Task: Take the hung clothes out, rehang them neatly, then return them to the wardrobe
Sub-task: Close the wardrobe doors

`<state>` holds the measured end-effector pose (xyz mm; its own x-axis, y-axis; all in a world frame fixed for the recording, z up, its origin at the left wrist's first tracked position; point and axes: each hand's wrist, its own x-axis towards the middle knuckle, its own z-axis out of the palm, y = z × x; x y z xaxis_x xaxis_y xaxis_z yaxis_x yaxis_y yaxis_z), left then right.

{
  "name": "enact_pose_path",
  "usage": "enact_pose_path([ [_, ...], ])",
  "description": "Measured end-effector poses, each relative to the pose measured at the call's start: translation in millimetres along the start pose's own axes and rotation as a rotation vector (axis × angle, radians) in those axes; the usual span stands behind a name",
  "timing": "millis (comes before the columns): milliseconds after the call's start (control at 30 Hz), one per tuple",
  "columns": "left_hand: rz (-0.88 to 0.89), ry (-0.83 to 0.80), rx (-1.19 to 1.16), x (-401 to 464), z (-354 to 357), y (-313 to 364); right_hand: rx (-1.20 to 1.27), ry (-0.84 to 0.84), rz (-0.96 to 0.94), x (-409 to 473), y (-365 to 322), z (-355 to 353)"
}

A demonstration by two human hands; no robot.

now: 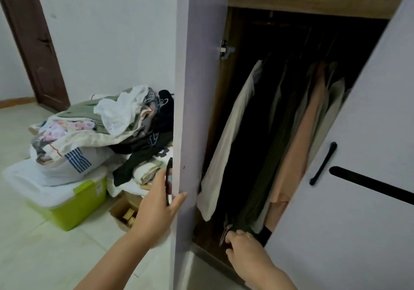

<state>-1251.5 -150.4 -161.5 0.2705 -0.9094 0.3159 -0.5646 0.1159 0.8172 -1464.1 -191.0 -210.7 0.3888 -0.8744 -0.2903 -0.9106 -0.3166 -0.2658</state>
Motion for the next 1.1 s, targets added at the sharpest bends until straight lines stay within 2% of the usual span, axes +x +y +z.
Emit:
enact_pose_path([
  [300, 0.100, -0.178, 0.014, -1.7, 85.4, 53.6, 0.065, 0.091, 0.103, -29.5, 81.5, -22.0],
  [533, 0.166, -0.126, 0.127, 16.2, 157.7, 93.2, 0.009, 0.192, 0.120, -40.3, 144.4, -57.7],
  [867, 0.116, -0.048, 0.185, 38.5, 226.3, 122.4, -0.047, 0.286, 0.134, -48.9, 208.8, -105.2],
  [1100, 0.082, -0.073, 0.236, 62.0, 265.2, 141.1, -0.031, 0.365, 0.152, -48.6, 235.2, -123.2],
])
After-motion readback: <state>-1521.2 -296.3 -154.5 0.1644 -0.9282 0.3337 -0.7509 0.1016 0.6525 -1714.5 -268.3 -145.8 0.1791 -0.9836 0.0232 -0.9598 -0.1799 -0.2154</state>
